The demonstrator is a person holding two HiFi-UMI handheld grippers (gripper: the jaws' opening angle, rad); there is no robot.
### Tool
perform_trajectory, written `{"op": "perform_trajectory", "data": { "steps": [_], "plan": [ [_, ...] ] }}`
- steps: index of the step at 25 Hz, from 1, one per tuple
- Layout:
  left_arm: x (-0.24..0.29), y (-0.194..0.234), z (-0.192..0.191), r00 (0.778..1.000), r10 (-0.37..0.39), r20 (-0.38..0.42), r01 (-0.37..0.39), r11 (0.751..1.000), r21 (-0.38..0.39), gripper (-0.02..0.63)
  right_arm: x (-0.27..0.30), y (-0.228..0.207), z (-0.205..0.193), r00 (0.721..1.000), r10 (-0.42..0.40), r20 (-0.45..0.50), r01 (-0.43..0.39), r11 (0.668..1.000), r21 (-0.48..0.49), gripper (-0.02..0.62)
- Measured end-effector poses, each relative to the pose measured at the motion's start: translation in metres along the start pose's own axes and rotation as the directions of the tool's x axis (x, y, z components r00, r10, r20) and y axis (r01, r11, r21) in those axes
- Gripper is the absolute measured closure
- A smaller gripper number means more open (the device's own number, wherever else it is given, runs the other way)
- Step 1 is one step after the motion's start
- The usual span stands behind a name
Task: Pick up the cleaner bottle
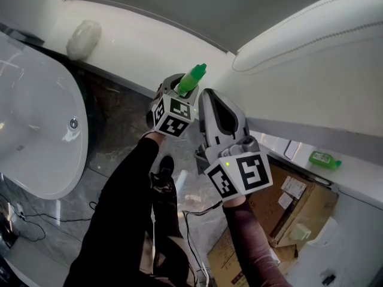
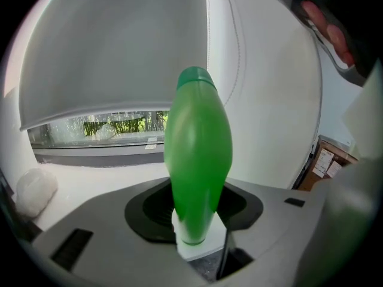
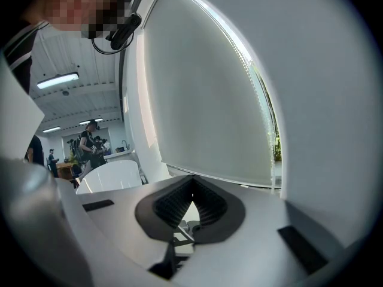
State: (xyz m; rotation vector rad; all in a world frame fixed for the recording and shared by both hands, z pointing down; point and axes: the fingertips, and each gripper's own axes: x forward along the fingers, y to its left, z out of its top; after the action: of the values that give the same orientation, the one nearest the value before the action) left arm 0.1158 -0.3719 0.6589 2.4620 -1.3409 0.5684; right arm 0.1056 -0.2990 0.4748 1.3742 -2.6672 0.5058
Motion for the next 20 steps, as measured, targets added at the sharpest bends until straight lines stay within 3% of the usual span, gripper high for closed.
{"op": "perform_trajectory", "data": {
  "steps": [7, 20],
  "plan": [
    [-0.019, 0.011, 0.012, 1.0, 0.015, 0.023, -0.015, 1.0, -0.003, 0.422, 0.0, -0.003, -0.001, 1.0, -0.01, -0.007, 0.011, 1.0, 0.026, 0.595],
    [-0.082, 0.039, 0.055, 0.993, 0.067, 0.094, -0.068, 0.998, 0.001, 0.422, -0.004, 0.033, 0.018, 1.0, -0.003, 0.001, 0.003, 1.0, -0.021, 0.594]
  ]
}}
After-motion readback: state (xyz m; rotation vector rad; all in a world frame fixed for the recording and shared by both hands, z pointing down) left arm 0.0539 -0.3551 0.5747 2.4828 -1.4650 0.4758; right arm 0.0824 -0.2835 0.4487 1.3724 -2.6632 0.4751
